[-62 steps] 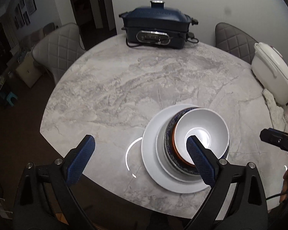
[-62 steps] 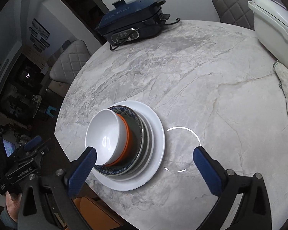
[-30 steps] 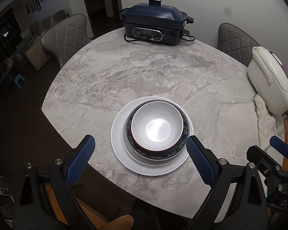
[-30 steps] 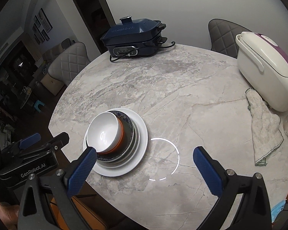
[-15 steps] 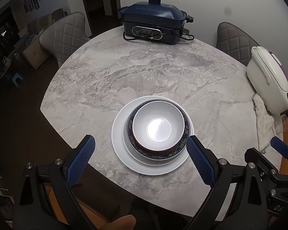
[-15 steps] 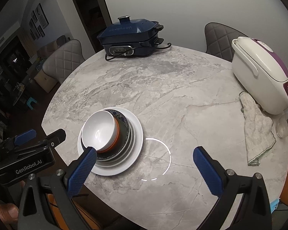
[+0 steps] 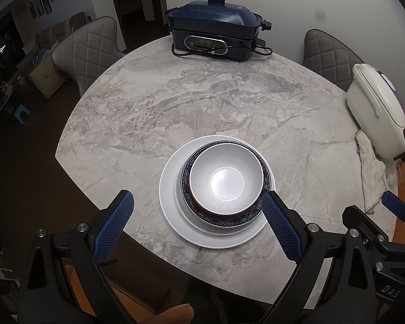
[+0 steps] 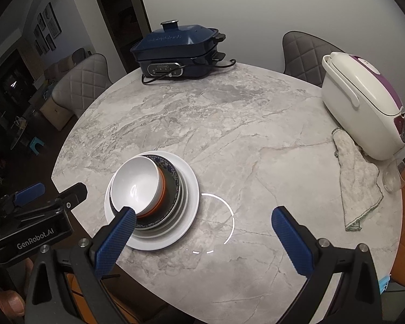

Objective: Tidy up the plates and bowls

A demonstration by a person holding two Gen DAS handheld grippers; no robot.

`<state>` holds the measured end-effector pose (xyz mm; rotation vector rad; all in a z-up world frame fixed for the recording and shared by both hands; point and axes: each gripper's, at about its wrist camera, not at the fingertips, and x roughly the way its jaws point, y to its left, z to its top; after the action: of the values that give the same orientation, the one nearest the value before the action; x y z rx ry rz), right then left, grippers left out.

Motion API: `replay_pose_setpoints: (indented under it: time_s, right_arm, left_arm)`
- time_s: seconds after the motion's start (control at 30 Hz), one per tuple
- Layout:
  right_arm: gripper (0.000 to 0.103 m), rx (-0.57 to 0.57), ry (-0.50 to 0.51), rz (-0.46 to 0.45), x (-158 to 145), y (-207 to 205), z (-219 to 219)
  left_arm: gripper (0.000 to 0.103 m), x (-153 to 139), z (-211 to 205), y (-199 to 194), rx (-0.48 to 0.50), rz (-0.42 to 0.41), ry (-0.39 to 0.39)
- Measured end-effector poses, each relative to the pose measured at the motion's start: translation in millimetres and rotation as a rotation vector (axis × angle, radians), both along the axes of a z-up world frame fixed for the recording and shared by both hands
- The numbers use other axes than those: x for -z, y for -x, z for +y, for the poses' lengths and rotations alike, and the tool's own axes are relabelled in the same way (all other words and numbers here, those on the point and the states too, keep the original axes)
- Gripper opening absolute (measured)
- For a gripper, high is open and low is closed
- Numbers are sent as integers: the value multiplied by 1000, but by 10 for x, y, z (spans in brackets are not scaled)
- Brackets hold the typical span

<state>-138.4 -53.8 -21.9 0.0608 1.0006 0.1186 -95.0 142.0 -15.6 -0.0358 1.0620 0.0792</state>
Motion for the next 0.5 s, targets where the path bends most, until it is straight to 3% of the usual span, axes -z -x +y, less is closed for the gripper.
replay_pose_setpoints:
  time_s: [0.5]
  right_arm:
    - [103,0,54,-10,-34,-15,137]
  left_arm:
    - [97,38,40,-25,-9,0,-6]
